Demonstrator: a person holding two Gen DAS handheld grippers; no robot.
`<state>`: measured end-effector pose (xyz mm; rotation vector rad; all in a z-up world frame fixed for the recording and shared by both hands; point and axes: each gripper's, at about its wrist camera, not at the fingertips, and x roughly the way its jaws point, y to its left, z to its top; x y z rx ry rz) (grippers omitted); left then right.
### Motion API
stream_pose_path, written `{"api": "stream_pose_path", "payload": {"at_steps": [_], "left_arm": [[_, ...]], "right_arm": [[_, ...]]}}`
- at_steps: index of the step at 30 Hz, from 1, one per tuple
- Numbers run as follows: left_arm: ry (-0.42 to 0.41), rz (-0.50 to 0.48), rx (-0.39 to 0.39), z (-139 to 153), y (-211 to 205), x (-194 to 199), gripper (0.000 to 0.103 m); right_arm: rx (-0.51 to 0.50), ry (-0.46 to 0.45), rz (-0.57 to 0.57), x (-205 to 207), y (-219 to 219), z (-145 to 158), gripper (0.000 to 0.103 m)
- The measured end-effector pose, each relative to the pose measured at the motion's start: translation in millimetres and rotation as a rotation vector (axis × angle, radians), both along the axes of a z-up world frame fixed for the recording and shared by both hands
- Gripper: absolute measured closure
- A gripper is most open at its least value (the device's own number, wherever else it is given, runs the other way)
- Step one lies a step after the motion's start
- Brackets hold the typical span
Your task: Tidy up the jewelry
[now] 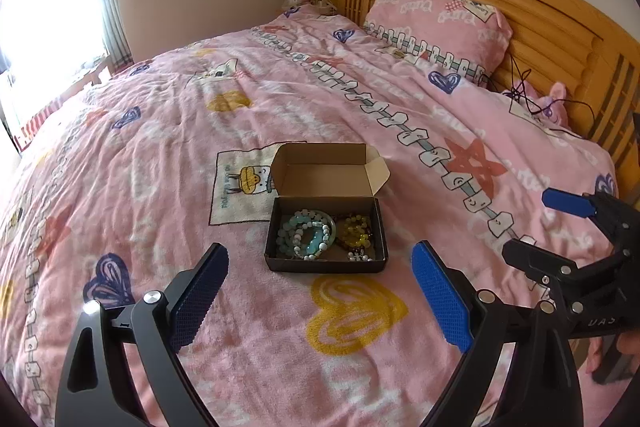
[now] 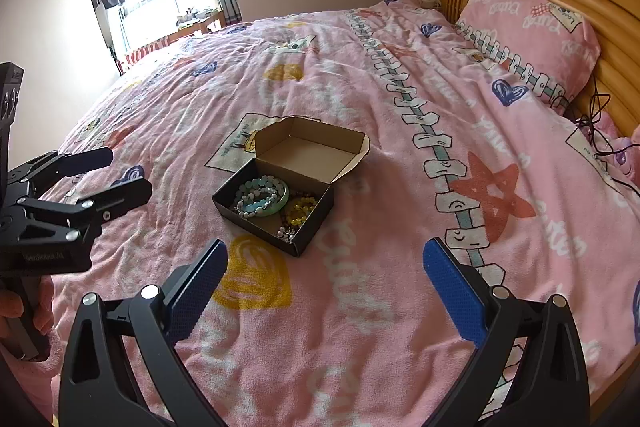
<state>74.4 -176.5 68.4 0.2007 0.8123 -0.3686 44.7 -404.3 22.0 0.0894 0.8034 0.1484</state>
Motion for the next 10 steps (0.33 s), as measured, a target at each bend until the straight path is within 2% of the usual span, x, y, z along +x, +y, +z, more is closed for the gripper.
{"api": "stream_pose_path", "payload": {"at_steps": [4,10], "left_arm": [[-0.006,-0.009,0.018,-0.4,-4.4,-1.6,0.012],[-0.001,-0.004,0.006,0.1,-3.7,-0.6,0.012]], "right_arm": [[-0.001,0.002,0.0,0.3,-0.8,-0.2,0.007],[-0.004,0.0,-0.005,-0.1,-1.6,-1.1,0.007]]}}
